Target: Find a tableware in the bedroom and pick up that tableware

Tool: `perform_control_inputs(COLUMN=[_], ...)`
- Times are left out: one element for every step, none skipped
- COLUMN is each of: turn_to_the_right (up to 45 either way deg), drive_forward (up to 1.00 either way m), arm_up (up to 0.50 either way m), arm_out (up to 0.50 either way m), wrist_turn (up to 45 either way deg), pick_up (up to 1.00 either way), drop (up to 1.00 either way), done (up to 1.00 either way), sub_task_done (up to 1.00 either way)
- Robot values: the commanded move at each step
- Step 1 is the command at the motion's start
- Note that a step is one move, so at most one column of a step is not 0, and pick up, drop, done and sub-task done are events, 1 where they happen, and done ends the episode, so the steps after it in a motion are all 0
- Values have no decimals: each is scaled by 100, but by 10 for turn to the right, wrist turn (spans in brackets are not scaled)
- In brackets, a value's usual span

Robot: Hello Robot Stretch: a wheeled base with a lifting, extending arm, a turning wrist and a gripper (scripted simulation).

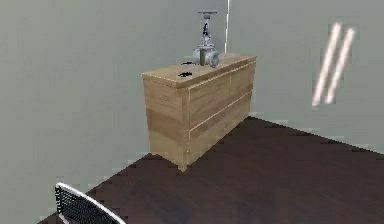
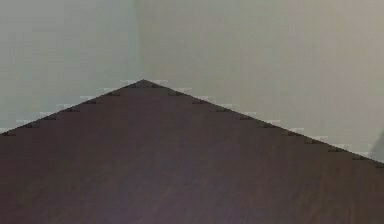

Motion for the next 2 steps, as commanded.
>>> perform_control_inputs(turn_to_the_right=[-150, 0], drive_forward=[0, 10], arm_up=[0, 0], arm_out=[0, 0], wrist_turn=[0, 0], pick_up=[0, 0], drop=[0, 0], done=[0, 0], sub_task_done=[0, 0])
